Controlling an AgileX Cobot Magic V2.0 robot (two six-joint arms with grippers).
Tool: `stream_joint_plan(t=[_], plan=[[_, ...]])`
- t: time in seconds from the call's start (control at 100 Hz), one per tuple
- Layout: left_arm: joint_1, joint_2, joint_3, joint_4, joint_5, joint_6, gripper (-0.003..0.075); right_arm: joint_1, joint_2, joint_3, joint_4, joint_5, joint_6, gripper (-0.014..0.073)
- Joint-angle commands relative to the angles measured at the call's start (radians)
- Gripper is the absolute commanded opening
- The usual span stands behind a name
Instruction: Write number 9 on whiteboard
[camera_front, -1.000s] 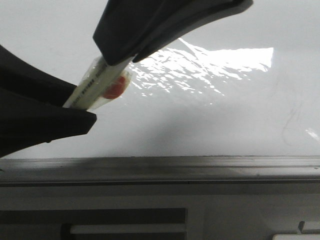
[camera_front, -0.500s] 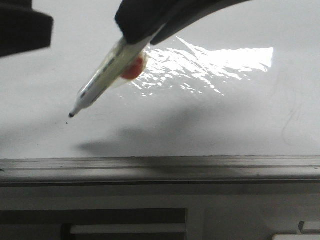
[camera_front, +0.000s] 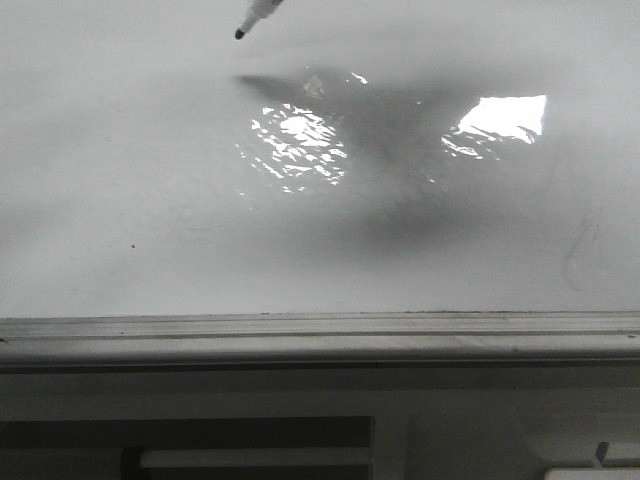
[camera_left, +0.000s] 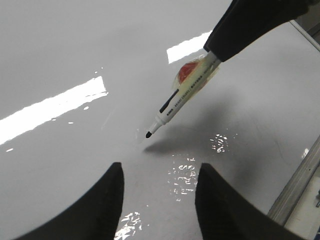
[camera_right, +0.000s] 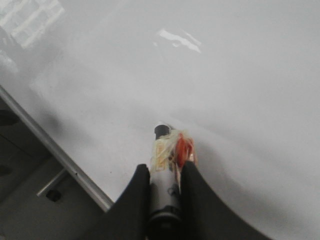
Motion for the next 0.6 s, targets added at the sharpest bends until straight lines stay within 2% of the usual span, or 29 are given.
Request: stream_joint_plan(t=[0.0,0.14,0.32,0.41,0.59], plan=[[0.003,0.0,-0.03,-0.005,-0.066,-0.002,0.0314,-0.035,0.024,-0.05,-0.007,-0.037,0.01,-0.006],[0.003,0.0,-0.03,-0.005,-0.069,-0.002,0.0314,-0.041,0.09,-0.077,-0.003,-0.035,0.011,-0.0061],[0.003,0.0,-0.03,-0.005,-0.069,-0.002,0.0314,0.026,0.13,-0.089,-0.02,0.06,0.009,-0.0061],[0.003,0.0,-0.03,-0.005,-0.071,-0.002,0.0314,0.02,0.099,-0.091,-0.063,0.093,0.034,-0.006],[0.003,0.0,-0.03,-0.005,-0.071,-0.002,0.0314,-0.029,0.076,-0.148,-0.101,0.06,0.051,-0.0061]])
